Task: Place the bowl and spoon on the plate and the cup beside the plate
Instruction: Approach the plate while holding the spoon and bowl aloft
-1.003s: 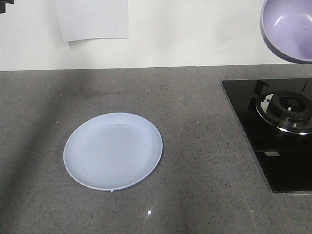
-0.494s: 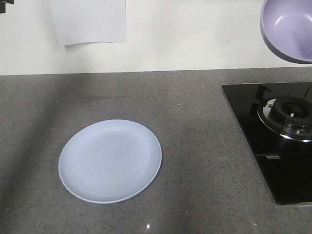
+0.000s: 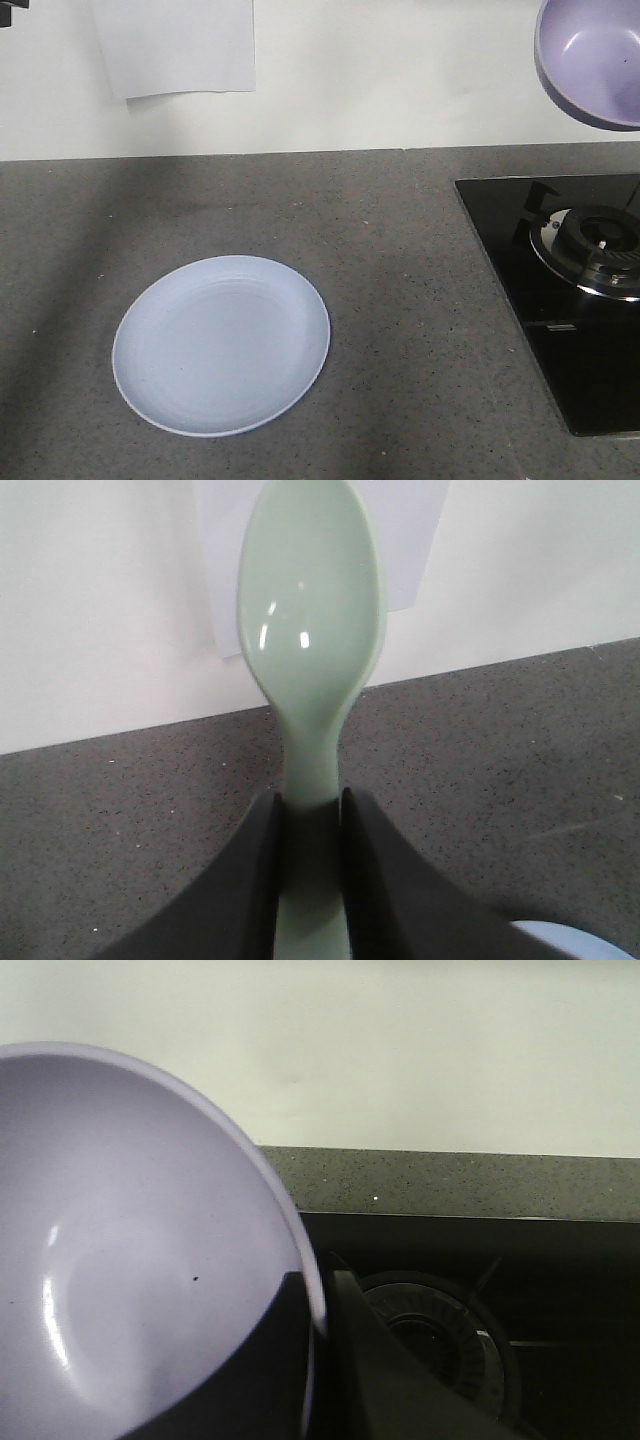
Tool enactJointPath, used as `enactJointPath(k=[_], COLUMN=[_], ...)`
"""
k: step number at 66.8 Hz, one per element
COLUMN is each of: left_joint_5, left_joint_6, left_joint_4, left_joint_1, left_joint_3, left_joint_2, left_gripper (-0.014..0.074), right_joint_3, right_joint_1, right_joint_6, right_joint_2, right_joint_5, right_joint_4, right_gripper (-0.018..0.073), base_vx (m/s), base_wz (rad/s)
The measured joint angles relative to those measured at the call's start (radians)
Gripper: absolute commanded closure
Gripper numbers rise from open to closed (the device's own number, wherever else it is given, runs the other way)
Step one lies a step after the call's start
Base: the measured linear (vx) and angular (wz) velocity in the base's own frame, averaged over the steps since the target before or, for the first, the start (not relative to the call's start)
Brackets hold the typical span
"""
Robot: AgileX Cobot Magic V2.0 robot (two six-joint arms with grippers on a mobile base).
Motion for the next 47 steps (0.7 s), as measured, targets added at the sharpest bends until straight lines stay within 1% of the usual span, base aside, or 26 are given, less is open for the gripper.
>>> enactJointPath(k=[47], left_joint_5=[0.000], left_joint_6=[0.000], left_joint_4=[0.000], left_joint_1=[0.000], left_joint_3=[0.000], left_joint_2=[0.000], left_gripper=[0.0594], right_joint_3=[0.000], right_joint_1=[0.000], right_joint_6=[0.000], right_joint_2=[0.000], right_joint_5=[0.000], right_joint_4=[0.000], right_gripper=[0.0570], base_vx=[0.02], base_wz=[-0.01])
